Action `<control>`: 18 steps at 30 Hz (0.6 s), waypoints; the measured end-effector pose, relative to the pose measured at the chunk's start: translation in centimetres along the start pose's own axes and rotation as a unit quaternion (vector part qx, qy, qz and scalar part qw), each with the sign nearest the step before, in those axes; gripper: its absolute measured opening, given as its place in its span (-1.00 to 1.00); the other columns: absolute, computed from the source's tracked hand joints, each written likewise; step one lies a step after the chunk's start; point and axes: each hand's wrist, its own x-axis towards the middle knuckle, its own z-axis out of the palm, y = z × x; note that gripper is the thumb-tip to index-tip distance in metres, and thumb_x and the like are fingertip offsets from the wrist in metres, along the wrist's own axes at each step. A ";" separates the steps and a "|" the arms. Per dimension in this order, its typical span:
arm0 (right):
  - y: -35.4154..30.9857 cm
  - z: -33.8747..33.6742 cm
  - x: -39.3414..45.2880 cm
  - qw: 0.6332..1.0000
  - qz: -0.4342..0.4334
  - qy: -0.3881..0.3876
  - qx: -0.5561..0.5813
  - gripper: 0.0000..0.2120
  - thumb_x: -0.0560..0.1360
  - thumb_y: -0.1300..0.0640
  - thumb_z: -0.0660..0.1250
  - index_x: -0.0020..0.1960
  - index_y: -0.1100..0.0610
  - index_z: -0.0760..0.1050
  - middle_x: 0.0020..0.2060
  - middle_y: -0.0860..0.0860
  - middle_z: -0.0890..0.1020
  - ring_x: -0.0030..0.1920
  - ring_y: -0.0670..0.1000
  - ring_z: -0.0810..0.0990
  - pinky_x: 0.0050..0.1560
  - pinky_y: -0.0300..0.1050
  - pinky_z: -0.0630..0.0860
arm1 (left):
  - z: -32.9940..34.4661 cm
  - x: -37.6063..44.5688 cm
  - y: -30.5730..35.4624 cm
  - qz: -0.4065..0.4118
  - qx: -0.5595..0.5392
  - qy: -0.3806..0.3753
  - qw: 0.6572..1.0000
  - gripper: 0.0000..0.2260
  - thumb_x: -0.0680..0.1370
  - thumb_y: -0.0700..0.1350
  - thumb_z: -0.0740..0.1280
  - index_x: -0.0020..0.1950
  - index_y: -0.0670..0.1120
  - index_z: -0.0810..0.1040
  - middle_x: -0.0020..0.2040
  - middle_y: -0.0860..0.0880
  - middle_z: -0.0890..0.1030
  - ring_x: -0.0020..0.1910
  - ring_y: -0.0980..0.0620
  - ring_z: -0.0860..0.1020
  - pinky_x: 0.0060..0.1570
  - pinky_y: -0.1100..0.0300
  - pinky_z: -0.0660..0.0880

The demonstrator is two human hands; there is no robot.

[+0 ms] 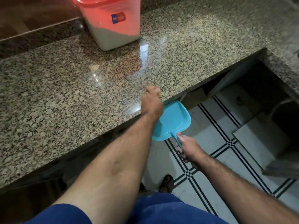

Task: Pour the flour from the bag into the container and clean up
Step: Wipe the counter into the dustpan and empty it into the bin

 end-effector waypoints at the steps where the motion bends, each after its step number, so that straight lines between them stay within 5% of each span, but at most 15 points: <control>1: -0.1 -0.1 0.2 1.000 0.001 0.000 0.002 -0.52 0.69 -0.30 0.16 -0.05 0.08 0.54 -0.43 -0.02 0.48 -0.54 -0.06 0.31 -0.52 -0.24 0.21 | 0.9 -0.4 0.7 0.037 0.007 -0.031 0.999 -0.74 0.68 -0.16 0.17 0.34 0.02 0.49 0.11 0.00 0.65 0.00 -0.03 0.64 -0.11 0.02 0.67; 3: -0.2 -0.3 0.6 1.000 0.001 -0.004 0.008 -0.54 0.68 -0.29 0.18 -0.05 0.08 0.53 -0.42 0.01 0.48 -0.54 -0.04 0.31 -0.50 -0.23 0.22 | 1.1 -0.3 2.5 0.072 0.008 -0.069 0.995 -0.85 0.68 -0.09 0.20 0.21 0.00 0.51 0.05 0.01 0.65 0.00 -0.05 0.62 -0.04 -0.03 0.64; 6: -0.1 -0.6 1.0 1.000 -0.003 -0.011 0.009 -0.56 0.69 -0.28 0.18 -0.09 0.07 0.51 -0.43 0.01 0.48 -0.54 -0.04 0.32 -0.50 -0.23 0.22 | -0.5 0.9 5.3 0.098 -0.025 -0.068 0.993 -0.88 0.71 -0.04 0.18 0.16 0.01 0.48 -0.01 0.03 0.65 -0.10 0.00 0.63 -0.20 0.02 0.61; 12: 0.0 -0.3 1.3 1.000 -0.008 -0.026 0.009 -0.55 0.69 -0.28 0.18 -0.08 0.08 0.49 -0.45 0.00 0.46 -0.55 -0.03 0.30 -0.51 -0.25 0.21 | -1.4 -0.7 3.9 0.107 0.039 -0.210 0.971 -0.63 0.71 0.25 0.16 0.14 -0.02 0.55 0.07 -0.03 0.65 -0.10 -0.01 0.68 -0.19 0.05 0.65; 18: -0.2 -0.6 1.7 0.999 -0.002 -0.051 -0.001 -0.54 0.69 -0.29 0.17 -0.06 0.10 0.49 -0.47 -0.01 0.46 -0.57 -0.05 0.30 -0.51 -0.25 0.21 | -6.7 -0.8 -2.1 0.001 -0.075 -0.056 0.996 -0.80 0.72 -0.02 0.14 0.30 0.05 0.48 0.05 -0.01 0.66 -0.08 -0.05 0.68 -0.19 -0.10 0.72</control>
